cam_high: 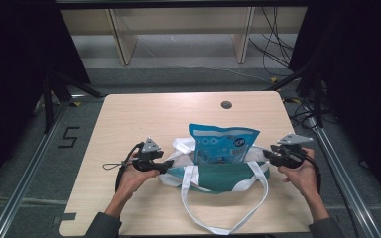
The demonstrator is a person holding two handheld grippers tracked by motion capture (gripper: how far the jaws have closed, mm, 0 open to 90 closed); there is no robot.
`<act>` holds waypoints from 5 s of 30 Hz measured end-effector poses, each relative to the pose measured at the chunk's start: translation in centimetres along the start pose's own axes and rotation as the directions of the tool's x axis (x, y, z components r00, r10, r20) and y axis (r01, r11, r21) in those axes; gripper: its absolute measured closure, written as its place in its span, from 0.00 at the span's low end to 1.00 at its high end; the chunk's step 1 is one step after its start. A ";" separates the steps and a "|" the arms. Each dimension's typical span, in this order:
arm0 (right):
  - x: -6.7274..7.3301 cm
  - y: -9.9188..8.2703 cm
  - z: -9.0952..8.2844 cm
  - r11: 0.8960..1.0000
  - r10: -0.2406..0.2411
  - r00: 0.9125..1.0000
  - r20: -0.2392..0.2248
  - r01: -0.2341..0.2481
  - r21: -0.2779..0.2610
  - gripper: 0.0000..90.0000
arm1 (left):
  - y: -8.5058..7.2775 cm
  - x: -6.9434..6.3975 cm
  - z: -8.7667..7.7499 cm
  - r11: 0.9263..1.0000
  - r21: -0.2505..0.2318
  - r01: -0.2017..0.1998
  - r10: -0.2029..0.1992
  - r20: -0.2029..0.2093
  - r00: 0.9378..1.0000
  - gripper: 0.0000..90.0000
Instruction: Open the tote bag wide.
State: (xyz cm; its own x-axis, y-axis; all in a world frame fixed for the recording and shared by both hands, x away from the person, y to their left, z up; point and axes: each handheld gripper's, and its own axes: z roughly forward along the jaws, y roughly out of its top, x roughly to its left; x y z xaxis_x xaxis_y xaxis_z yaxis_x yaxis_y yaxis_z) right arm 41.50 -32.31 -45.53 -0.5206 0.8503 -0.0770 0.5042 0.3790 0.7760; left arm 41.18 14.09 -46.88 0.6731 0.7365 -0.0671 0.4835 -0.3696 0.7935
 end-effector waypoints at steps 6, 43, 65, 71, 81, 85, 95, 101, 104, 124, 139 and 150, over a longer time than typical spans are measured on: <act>1.1 1.8 -4.5 0.995 0.022 0.998 -0.058 -0.027 -0.098 0.61 | 2.0 -1.1 -2.2 0.997 -0.061 -0.036 0.034 -0.024 0.999 0.40; 11.8 -3.2 -0.3 0.937 -0.219 0.862 -0.457 0.316 0.148 0.96 | 3.9 1.7 9.0 0.994 0.102 0.035 -0.033 -0.025 0.999 0.92; 6.0 2.5 -5.2 0.983 -0.177 0.964 -0.200 0.164 -0.078 0.59 | 4.0 -5.9 -1.9 0.990 -0.134 -0.052 0.076 0.178 0.981 0.48; 5.2 2.9 -2.9 0.985 -0.171 0.963 -0.210 0.171 -0.019 0.62 | 3.8 -6.2 0.5 0.996 -0.079 -0.046 0.066 0.271 0.960 0.48; 4.6 3.1 -1.2 0.986 -0.160 0.960 -0.228 0.167 0.011 0.79 | 1.6 -7.6 2.8 0.992 0.013 -0.129 0.120 0.270 0.955 0.68; 4.5 3.4 -0.8 0.974 -0.219 0.964 -0.154 0.225 0.023 0.97 | 0.7 -8.0 2.8 0.980 0.034 -0.194 0.181 0.236 0.955 0.77; 2.6 4.4 4.2 0.975 -0.194 0.981 -0.020 0.195 0.106 0.98 | -1.4 -8.0 2.5 0.946 0.121 -0.302 0.268 0.235 0.934 0.81; 2.7 2.8 7.4 0.965 -0.196 0.980 -0.038 0.199 0.170 0.98 | -1.8 -7.7 2.7 0.949 0.130 -0.289 0.253 0.236 0.938 0.82; 2.8 2.9 7.3 0.963 -0.204 0.978 -0.038 0.207 0.175 0.94 | -1.2 -7.9 1.9 0.948 0.115 -0.296 0.265 0.227 0.937 0.79; 6.9 2.8 -4.7 0.995 -0.102 0.956 -0.274 0.095 -0.038 0.59 | 6.5 -3.2 2.1 0.976 -0.018 -0.217 0.216 -0.044 0.975 0.53; 11.7 -0.4 -3.8 0.953 -0.256 0.843 -0.473 0.303 0.023 0.89 | 7.3 1.6 7.4 0.999 0.025 -0.046 0.047 -0.046 0.998 0.84; 11.9 -2.7 -1.0 0.926 -0.252 0.859 -0.446 0.348 0.146 0.87 | 6.0 1.2 8.6 0.996 0.069 -0.055 0.061 -0.094 0.994 0.74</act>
State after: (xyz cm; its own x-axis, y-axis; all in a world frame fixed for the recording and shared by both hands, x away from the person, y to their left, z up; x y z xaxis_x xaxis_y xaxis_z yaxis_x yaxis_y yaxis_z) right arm 33.24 -23.57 -47.89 -0.8815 0.4719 0.0172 0.3864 0.6999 0.6006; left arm 49.74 7.86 -47.41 0.6461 0.7623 0.0384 0.4836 -0.4477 0.7522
